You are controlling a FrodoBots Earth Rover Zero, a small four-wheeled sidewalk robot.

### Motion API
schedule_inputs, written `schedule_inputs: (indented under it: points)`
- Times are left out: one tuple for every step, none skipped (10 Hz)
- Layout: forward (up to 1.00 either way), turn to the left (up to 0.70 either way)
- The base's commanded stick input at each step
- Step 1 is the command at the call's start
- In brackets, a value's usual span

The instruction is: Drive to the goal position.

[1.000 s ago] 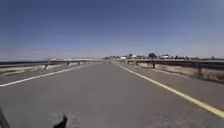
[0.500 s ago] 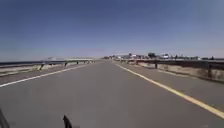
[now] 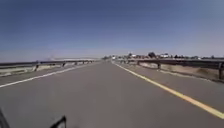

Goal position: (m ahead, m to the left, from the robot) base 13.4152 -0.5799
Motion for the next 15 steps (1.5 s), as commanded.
schedule_inputs:
  points:
    - [1.00, 0.00]
    - [1.00, 0.00]
    - [1.00, 0.00]
    - [1.00, 0.00]
    - [1.00, 0.00]
    - [1.00, 0.00]
    - [1.00, 0.00]
    - [1.00, 0.00]
    - [1.00, 0.00]
    - [1.00, 0.00]
    - [1.00, 0.00]
    - [1.00, 0.00]
    - [1.00, 0.00]
    - [1.00, 0.00]
    - [1.00, 0.00]
